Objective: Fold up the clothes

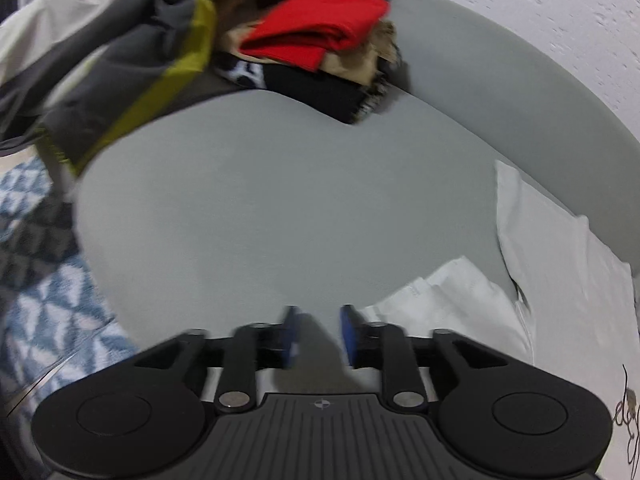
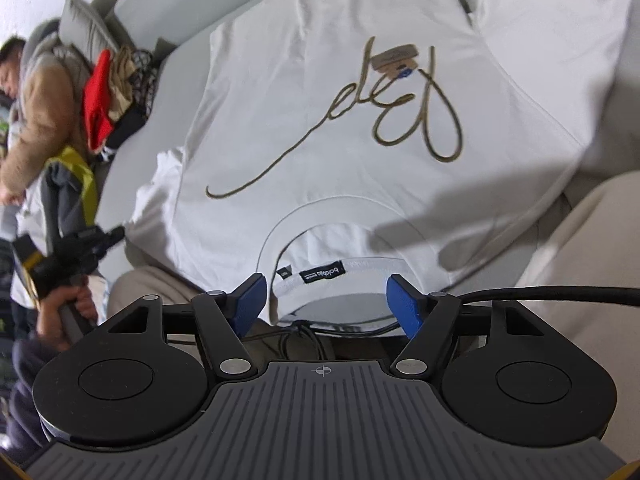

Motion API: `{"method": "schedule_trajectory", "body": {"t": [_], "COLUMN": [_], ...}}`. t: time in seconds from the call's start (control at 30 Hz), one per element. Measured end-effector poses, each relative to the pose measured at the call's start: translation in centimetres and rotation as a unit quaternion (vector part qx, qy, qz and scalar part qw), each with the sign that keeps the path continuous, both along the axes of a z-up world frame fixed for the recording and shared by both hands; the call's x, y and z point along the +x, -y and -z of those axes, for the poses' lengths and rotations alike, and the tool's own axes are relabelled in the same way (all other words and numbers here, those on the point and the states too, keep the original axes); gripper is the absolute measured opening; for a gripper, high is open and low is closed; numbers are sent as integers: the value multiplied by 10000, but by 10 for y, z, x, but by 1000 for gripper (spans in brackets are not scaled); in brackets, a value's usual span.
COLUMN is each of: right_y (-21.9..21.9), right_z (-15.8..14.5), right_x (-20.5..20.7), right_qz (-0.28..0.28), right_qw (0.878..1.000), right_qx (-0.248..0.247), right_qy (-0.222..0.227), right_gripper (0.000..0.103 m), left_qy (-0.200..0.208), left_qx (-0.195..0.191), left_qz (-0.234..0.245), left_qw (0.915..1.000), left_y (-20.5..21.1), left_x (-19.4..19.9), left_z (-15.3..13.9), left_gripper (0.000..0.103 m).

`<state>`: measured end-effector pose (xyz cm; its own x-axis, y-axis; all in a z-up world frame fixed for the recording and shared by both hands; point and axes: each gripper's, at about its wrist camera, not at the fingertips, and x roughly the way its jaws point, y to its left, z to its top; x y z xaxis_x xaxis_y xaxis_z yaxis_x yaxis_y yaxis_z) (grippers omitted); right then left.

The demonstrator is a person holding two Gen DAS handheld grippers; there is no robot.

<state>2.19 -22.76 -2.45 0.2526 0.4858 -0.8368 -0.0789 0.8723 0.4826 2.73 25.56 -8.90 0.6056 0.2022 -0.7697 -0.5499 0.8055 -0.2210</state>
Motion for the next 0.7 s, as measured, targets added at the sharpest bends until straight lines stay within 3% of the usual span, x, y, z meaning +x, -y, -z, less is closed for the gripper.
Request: {"method": "schedule_trajectory", "body": {"t": [0.1,0.17,0.2,0.3,0.33,0.4,0.47,0.6,0.7], "right_y": [11,16,18,27,31,38,45,73,86], "right_z": [-8,-13,-15,-8,-1,15,24,23,15], "right_x": [-2,-3,-3,3,5,10,11,10,18], "right_qz": [213,347,413,721,839,1069,1295,1846,2132], "right_qw": [9996,9989,9984,9917,9834,9514,9217,9178,9495], "right_qx": [153,251,300,1069,1592,2784,3534,3504,2283], "right_qy": [125,211,254,19,-209,-769,-943,-282,301], "right_gripper": [72,73,74,78,78,77,77,69,48], "left_qy": [130,8,-82,-305,-349,-408,-455,-518,-570], "left_qx": [-289,-582,-787,-1243,-1251,-1180,-1074,-1005,-882], "left_qz": [267,621,875,1670,1882,2146,2345,2568,2672], "left_qw": [9991,9964,9930,9776,9735,9687,9651,9598,9579], "left_y": [11,27,39,80,93,113,129,149,163], "left_x": [-16,-18,-18,-11,-6,0,5,14,16], "left_z": [-19,-24,-24,-15,-13,-11,-9,-6,-2], "left_gripper": [26,26,26,29,30,31,31,31,31]}}
